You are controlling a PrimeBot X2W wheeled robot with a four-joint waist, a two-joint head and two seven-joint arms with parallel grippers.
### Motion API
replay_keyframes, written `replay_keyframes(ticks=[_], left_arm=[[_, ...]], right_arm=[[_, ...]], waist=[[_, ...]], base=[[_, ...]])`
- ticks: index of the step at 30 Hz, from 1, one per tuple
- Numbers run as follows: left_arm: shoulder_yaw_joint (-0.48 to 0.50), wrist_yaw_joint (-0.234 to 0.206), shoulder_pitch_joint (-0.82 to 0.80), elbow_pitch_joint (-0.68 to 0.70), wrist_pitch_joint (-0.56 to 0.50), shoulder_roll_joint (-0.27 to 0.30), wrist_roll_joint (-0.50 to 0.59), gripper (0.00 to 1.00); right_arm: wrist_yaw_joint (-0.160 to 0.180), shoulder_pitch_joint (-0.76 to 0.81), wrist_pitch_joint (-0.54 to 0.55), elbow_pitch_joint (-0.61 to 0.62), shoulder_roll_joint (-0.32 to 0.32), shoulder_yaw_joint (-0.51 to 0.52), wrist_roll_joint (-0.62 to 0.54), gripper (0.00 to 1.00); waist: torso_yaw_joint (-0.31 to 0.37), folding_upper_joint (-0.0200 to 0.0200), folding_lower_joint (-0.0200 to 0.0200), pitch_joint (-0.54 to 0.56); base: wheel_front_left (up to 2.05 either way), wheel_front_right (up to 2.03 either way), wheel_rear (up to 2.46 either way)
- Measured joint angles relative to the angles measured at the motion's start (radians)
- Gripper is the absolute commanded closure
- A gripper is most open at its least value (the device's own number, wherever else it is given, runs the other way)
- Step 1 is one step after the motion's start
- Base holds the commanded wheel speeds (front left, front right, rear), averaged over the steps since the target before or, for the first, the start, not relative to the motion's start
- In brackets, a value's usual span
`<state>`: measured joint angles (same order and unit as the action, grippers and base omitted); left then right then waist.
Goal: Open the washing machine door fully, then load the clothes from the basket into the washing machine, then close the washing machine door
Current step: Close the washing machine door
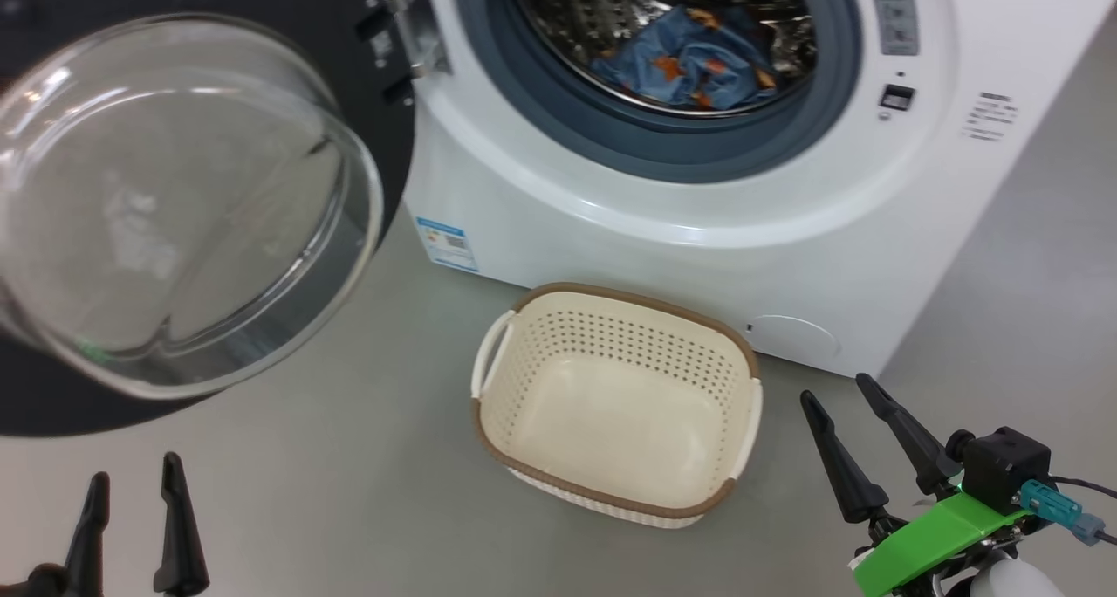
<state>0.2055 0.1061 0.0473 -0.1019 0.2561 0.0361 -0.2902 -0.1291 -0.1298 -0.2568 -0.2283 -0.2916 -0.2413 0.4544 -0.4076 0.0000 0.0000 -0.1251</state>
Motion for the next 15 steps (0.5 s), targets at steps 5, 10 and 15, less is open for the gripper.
replay_keyframes(ticks=[5,10,15], left_arm=[[-0.006,-0.015,0.033,0.015,0.000,0.000,-0.018,0.00],[-0.008,-0.026,0.039,0.028,0.000,0.000,-0.026,0.00],[-0.010,-0.040,0.057,0.044,0.000,0.000,-0.041,0.00]], right_arm=[[0.000,0.000,0.000,-0.005,-0.002,-0.011,0.016,0.00],[0.000,0.000,0.000,-0.008,-0.003,-0.024,0.016,0.00],[0.000,-0.009,0.000,-0.014,-0.009,-0.042,0.019,0.00]], waist=[[-0.076,0.0000,0.0000,0.007],[-0.120,0.0000,-0.0001,0.013],[-0.132,0.0000,0.0000,0.009]], base=[[0.00,0.00,0.00],[0.00,0.00,0.00],[0.00,0.00,0.00]])
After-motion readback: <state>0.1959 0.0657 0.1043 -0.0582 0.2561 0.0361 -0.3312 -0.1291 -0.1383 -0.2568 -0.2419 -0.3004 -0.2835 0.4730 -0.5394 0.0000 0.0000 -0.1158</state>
